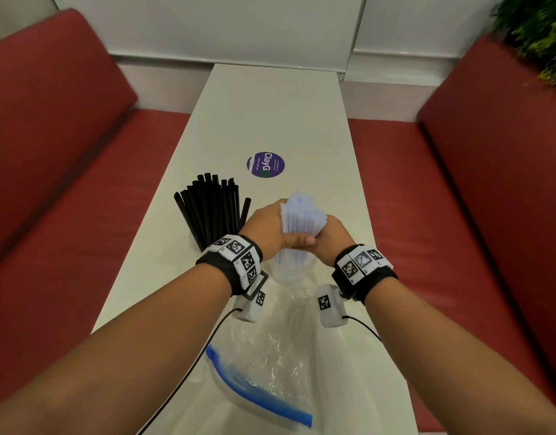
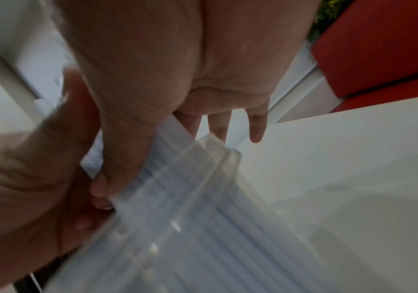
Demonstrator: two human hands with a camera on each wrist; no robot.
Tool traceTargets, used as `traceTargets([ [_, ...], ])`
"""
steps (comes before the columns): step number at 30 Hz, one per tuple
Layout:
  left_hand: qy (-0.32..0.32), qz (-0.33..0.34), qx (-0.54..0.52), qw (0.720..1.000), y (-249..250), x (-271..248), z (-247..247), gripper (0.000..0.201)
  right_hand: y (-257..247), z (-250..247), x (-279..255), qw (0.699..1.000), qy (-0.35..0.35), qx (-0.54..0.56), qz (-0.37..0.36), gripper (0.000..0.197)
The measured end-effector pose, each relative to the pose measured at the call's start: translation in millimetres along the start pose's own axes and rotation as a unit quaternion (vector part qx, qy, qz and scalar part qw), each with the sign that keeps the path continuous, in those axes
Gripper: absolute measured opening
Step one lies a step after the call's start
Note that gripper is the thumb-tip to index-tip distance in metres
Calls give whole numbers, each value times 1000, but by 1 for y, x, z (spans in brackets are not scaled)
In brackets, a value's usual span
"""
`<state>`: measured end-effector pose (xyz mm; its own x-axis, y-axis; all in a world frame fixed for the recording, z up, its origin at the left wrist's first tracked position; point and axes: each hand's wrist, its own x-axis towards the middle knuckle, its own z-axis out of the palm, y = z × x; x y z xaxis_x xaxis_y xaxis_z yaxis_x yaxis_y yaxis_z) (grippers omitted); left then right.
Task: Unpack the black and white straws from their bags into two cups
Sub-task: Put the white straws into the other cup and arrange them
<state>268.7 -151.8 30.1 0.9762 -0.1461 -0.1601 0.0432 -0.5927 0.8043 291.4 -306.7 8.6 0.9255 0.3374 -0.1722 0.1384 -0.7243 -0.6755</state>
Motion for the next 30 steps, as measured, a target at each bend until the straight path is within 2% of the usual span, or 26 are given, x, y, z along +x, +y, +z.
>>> traceTargets([
  [4, 55, 3, -25, 998, -2, 10, -5, 64, 0, -12, 5, 994, 40, 99, 1, 40],
  [7, 70, -5, -29, 997, -3, 15, -7, 58, -3, -20, 9, 991, 31, 128, -6, 41],
  [10, 63, -15, 9, 998, -6, 15, -5, 61, 2, -23, 11, 992, 12, 122, -15, 41],
  [13, 75, -23, -32, 996, -15, 13, -2, 68, 12, -23, 8, 992, 0, 125, -23, 33],
  [18, 71, -23, -57, 996, -18, 14, 1, 85, 14, -19, 3, 995, -7, 102, -17, 35],
  [20, 64, -19, -47, 997, -14, 15, 1, 83, 11, -18, 4, 995, -3, 102, -14, 38],
  [24, 77, -18, -29, 996, -6, 21, -3, 59, 2, -23, 7, 993, 7, 113, -26, 43],
  [27, 67, -21, -11, 997, -7, 23, -5, 63, 1, -26, 10, 994, -15, 108, -24, 46],
  [30, 62, -27, -7, 998, -10, 20, -3, 67, 5, -29, 8, 996, -36, 85, -19, 61],
])
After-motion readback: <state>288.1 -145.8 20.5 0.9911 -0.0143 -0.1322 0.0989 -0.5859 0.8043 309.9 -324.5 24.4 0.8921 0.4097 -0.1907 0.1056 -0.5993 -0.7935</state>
